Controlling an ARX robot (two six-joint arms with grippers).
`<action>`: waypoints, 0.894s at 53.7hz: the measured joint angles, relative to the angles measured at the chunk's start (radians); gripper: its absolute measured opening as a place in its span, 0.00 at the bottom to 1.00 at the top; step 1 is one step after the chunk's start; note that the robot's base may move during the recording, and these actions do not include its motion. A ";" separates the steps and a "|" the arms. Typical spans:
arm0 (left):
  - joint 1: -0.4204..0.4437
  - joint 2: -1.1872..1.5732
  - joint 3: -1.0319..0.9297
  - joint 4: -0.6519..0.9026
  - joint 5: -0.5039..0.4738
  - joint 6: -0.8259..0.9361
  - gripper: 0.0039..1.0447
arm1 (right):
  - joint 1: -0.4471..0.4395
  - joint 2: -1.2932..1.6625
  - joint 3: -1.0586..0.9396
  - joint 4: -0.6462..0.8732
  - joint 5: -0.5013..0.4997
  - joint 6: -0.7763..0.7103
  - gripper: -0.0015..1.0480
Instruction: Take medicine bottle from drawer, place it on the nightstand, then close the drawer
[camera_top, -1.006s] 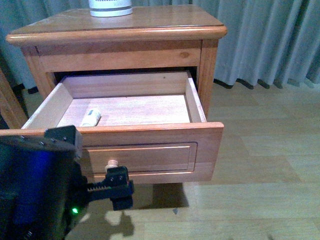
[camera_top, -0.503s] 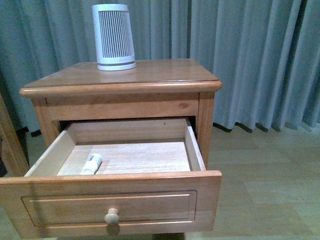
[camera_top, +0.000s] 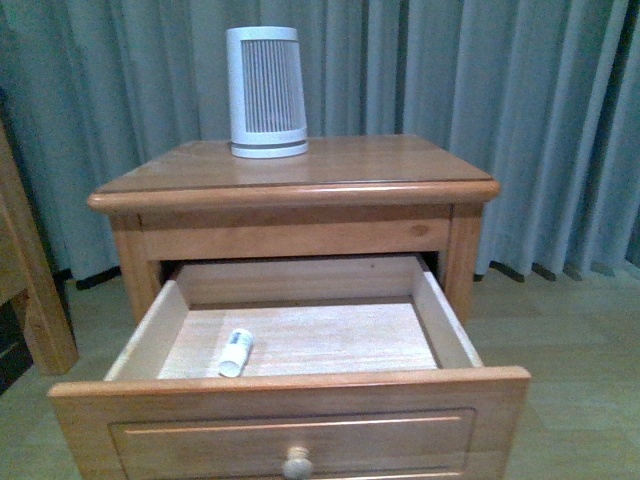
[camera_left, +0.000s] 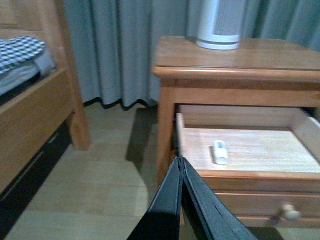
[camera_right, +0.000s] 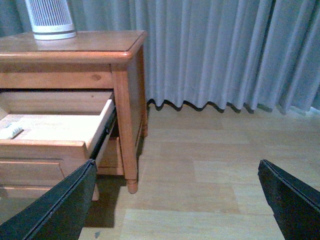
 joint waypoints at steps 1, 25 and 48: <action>0.004 -0.003 -0.003 0.000 -0.001 0.000 0.02 | 0.000 0.000 0.000 0.000 -0.002 0.000 0.93; 0.019 -0.113 -0.090 -0.014 0.007 0.000 0.02 | -0.004 0.004 0.001 -0.005 -0.024 0.004 0.93; 0.020 -0.306 -0.151 -0.152 0.011 0.000 0.02 | 0.060 0.936 0.566 0.153 -0.172 -0.018 0.93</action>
